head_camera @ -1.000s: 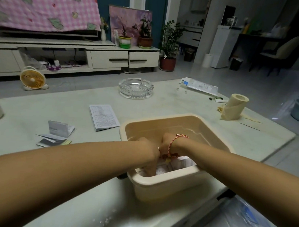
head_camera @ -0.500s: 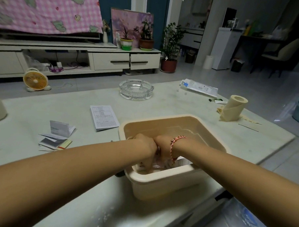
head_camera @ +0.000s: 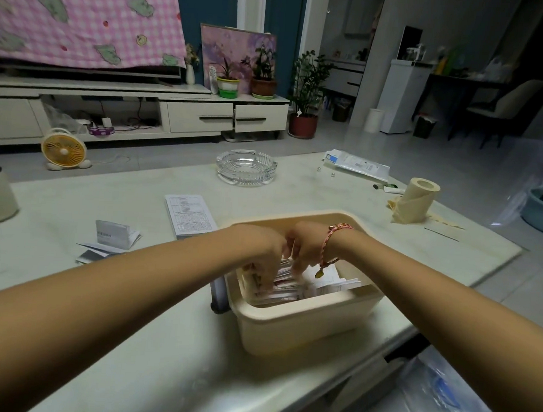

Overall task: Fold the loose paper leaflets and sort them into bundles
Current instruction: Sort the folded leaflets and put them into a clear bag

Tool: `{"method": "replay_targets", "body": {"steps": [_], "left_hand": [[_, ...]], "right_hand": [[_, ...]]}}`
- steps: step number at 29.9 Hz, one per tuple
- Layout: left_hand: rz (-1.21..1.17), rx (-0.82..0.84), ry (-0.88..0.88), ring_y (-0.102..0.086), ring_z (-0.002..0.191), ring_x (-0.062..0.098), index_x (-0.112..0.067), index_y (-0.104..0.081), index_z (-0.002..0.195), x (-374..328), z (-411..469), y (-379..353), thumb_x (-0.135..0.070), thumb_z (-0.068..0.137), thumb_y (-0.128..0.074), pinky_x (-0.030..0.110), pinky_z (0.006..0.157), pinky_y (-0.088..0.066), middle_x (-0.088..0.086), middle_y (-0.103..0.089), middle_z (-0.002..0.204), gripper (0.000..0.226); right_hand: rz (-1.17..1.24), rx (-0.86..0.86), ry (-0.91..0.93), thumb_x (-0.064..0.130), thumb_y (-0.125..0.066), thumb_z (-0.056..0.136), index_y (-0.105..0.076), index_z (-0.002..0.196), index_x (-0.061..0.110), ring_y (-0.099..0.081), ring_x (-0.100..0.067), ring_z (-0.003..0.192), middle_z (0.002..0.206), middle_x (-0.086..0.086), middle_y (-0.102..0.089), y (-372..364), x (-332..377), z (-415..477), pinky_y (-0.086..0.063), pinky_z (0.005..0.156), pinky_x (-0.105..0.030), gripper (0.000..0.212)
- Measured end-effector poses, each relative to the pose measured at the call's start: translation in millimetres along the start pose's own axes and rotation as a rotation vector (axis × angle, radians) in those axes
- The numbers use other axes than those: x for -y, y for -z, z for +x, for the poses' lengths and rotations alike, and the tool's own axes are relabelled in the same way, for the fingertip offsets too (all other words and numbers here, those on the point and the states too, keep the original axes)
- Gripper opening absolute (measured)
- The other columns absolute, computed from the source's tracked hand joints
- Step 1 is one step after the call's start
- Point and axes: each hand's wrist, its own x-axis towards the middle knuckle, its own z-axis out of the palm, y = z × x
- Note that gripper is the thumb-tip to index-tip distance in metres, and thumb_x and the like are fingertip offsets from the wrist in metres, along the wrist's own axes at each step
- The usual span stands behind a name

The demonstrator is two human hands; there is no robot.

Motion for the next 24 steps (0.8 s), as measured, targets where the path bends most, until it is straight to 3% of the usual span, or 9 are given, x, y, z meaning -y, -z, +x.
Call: {"method": "replay_targets", "body": {"steps": [3, 5, 7, 9, 12, 16, 21, 24], "left_hand": [[-0.059, -0.012, -0.017, -0.048, 0.05, 0.01, -0.016, -0.052, 0.06, 6.6, -7.4, 7.2, -0.03, 0.078, -0.072, 0.02, 0.052, -0.041, -0.003, -0.053, 0.056, 0.03], [-0.146, -0.106, -0.03, -0.055, 0.06, 0.014, -0.012, -0.06, 0.071, 15.1, -18.7, 13.3, -0.029, 0.081, -0.068, 0.022, 0.058, -0.043, 0.0, -0.06, 0.067, 0.021], [-0.292, -0.324, -0.044, -0.056, 0.082, 0.019, -0.008, -0.062, 0.093, 24.5, -32.3, 13.0, -0.03, 0.086, -0.061, 0.026, 0.069, -0.042, 0.006, -0.064, 0.094, 0.023], [-0.541, -0.618, -0.012, -0.051, 0.104, 0.02, -0.013, -0.056, 0.108, 31.9, -49.4, -4.8, -0.033, 0.091, -0.055, 0.03, 0.085, -0.041, 0.007, -0.055, 0.118, 0.026], [-0.95, -0.915, 0.138, -0.037, 0.127, 0.02, -0.014, -0.043, 0.131, 20.6, -68.2, -55.7, -0.041, 0.094, -0.044, 0.029, 0.105, -0.028, 0.005, -0.039, 0.137, 0.045], [-1.399, -0.9, 0.162, -0.023, 0.14, 0.019, -0.017, -0.025, 0.145, -8.6, -70.4, -95.9, -0.061, 0.078, -0.021, 0.035, 0.116, -0.017, 0.005, -0.025, 0.15, 0.08], [-1.542, -0.959, 0.204, -0.01, 0.144, 0.011, -0.019, -0.017, 0.148, -22.7, -49.1, -91.0, -0.039, 0.098, -0.023, 0.022, 0.112, -0.008, -0.001, -0.012, 0.157, 0.054], [-1.557, -0.991, 0.216, -0.01, 0.144, 0.012, -0.015, -0.019, 0.148, -29.5, -35.8, -85.6, -0.032, 0.101, -0.023, 0.02, 0.112, -0.008, 0.001, -0.012, 0.157, 0.05]], "right_hand": [[-0.025, -0.038, 0.014, 0.008, -0.074, 0.072, -0.052, 0.072, 0.026, -0.056, -0.018, 0.068, 0.086, -0.004, -0.06, 1.8, 0.3, -2.9, -0.051, 0.063, -0.03, 0.028], [-0.102, -0.079, 0.017, 0.015, -0.074, 0.072, -0.052, 0.072, 0.027, -0.061, -0.019, 0.077, 0.082, 0.003, -0.06, 5.3, 2.8, -8.4, -0.055, 0.075, -0.033, 0.025], [-0.12, -0.123, 0.049, 0.017, -0.072, 0.076, -0.055, 0.08, 0.024, -0.056, -0.014, 0.075, 0.075, 0.009, -0.053, 11.2, 7.3, -18.6, -0.049, 0.069, -0.026, 0.019], [-0.059, -0.155, 0.092, 0.013, -0.069, 0.081, -0.057, 0.089, 0.019, -0.05, -0.009, 0.069, 0.073, 0.009, -0.05, 17.6, 14.4, -29.5, -0.042, 0.061, -0.018, 0.016], [0.042, -0.183, 0.123, 0.011, -0.064, 0.085, -0.059, 0.095, 0.012, -0.05, -0.007, 0.061, 0.073, 0.005, -0.052, 25.6, 19.4, -40.1, -0.045, 0.057, -0.017, 0.011], [0.117, -0.217, 0.119, 0.009, -0.061, 0.087, -0.059, 0.094, 0.01, -0.053, -0.007, 0.062, 0.073, 0.002, -0.055, 30.4, 25.0, -37.7, -0.05, 0.06, -0.018, 0.008], [0.206, -0.248, 0.12, 0.009, -0.062, 0.087, -0.057, 0.082, 0.017, -0.055, -0.013, 0.069, 0.075, 0.0, -0.058, 26.4, 27.6, -32.5, -0.054, 0.073, -0.03, 0.01], [0.232, -0.255, 0.117, 0.01, -0.061, 0.087, -0.057, 0.084, 0.016, -0.056, -0.013, 0.071, 0.074, 0.001, -0.059, 27.7, 27.4, -34.2, -0.054, 0.074, -0.029, 0.008]]}}
